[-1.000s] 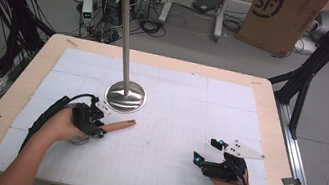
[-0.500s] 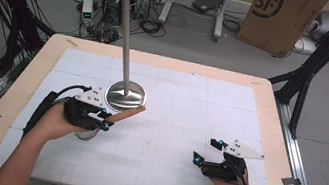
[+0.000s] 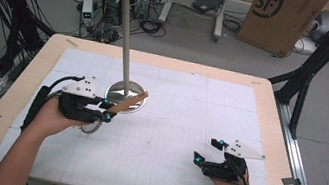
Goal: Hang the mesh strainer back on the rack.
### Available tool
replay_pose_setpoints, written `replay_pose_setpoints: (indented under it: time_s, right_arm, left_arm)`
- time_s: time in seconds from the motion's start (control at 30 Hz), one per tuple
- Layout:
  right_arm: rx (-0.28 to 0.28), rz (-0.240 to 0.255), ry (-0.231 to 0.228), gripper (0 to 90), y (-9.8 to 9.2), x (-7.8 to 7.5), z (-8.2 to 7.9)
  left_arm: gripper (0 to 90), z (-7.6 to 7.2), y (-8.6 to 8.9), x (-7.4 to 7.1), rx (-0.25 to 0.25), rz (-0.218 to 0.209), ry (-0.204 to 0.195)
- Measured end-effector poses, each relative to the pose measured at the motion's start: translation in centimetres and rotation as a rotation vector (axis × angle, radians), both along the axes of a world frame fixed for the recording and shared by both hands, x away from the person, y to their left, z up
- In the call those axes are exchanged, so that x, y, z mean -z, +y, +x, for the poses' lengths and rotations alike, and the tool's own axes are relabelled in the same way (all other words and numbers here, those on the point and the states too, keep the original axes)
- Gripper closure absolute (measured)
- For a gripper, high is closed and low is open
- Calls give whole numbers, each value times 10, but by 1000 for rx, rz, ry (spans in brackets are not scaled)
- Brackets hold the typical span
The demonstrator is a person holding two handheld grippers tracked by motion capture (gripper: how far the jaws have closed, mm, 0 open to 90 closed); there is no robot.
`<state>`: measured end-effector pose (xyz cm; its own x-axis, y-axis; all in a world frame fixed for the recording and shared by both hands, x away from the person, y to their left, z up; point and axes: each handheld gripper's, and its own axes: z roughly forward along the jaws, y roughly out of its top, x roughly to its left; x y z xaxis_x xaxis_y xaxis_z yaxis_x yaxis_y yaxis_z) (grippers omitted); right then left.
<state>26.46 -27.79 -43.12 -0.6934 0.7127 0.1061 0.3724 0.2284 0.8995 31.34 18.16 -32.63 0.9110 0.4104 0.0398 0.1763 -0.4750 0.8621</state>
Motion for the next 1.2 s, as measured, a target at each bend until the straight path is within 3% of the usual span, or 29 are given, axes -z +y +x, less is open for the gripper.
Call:
replay_pose_setpoints:
  time_s: [0.1,0.3,0.6,1.03,1.1,1.2]
  right_arm:
    - [0,0,0,162,0,0,0]
    - [1,1,-1,162,-1,0,0]
    - [0,4,-1,163,-1,0,0]
    - [1,7,2,163,-2,0,1]
    - [-1,4,1,162,-1,0,1]
    - [-1,5,2,163,-1,0,0]
  left_arm:
    - [689,0,5,-13,-20,-63,-33]
    - [689,1,13,-32,-26,-135,-66]
    - [689,3,21,-52,-44,-147,-107]
    - [688,17,49,-87,-161,-119,-166]
    - [689,19,53,-90,-173,-125,-174]
    - [689,19,59,-95,-169,-171,-178]
